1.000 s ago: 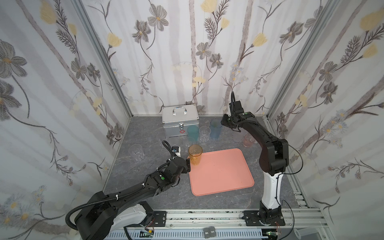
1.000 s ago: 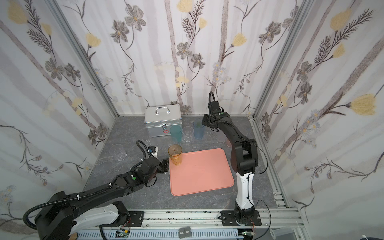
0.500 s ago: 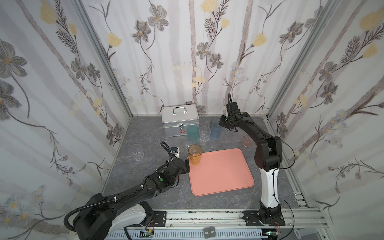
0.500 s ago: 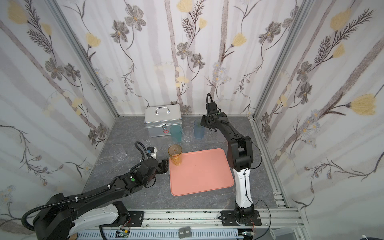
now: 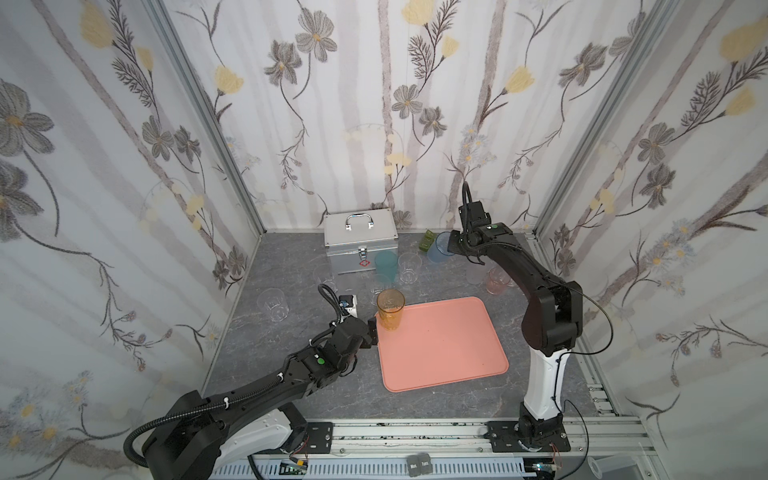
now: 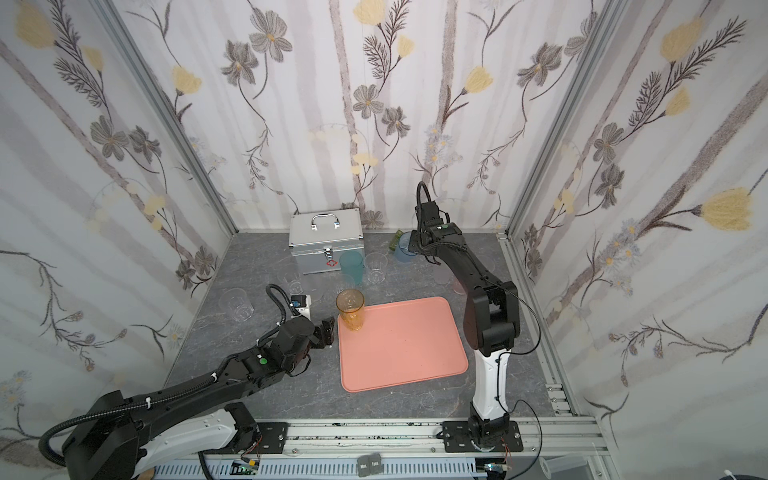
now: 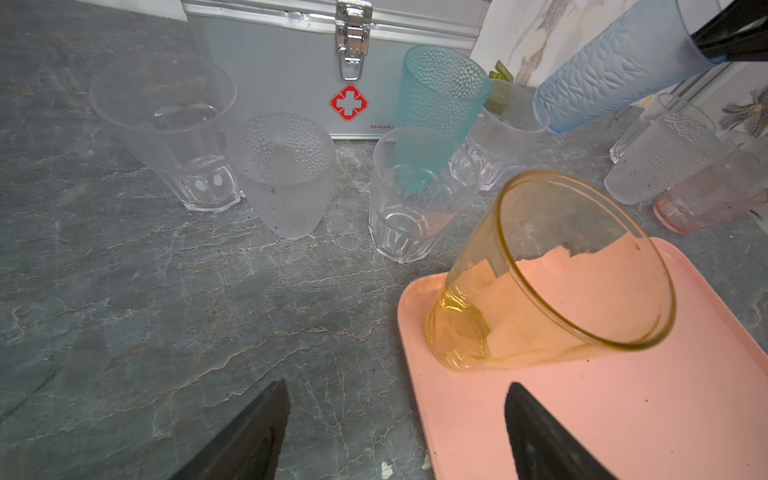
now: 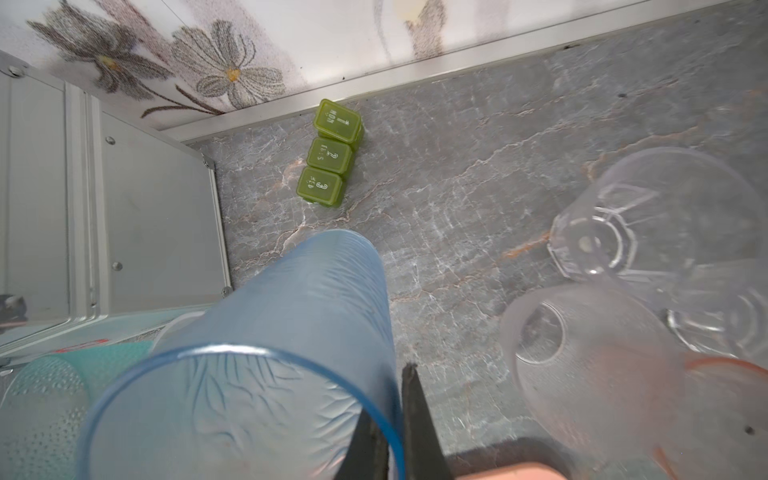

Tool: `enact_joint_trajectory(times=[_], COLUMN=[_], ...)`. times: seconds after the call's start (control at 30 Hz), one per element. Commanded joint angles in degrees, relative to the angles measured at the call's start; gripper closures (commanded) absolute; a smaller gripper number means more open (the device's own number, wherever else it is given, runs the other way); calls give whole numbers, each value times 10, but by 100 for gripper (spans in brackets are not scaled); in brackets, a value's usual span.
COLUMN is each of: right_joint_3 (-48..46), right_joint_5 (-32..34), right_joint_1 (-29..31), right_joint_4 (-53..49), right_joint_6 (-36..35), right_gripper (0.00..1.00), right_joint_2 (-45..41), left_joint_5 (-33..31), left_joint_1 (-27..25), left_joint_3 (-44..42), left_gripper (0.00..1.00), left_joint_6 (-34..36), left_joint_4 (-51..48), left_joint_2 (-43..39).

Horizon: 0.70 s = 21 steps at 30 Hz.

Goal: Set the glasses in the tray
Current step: 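Carry the blue glass onto the tray beside the yellow glass and release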

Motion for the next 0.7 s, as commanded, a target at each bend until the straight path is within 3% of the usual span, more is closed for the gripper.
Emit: enact_joint_trajectory(times=[0.0, 0.23, 0.37, 0.67], right_joint_3=[-31, -157, -233, -313], right_joint_5=[31, 45, 49, 32], right_joint_1=[10, 47, 87, 218], right_joint_4=[-4, -46, -74, -147], right_joint_6=[-20, -34, -34, 10], right_gripper=[98, 97, 97, 97], right_joint_2=[-54, -189, -258, -309], left_joint_5=[-33, -71, -57, -53], left_joint_1=[7, 32, 32, -14], left_joint_3=[-5, 10, 17, 12], left_gripper=[16, 17, 18, 19], left_joint_6=[16, -16, -39, -108], left_joint_4=[15, -50, -75, -74], left_joint_2=[-27, -62, -51, -12])
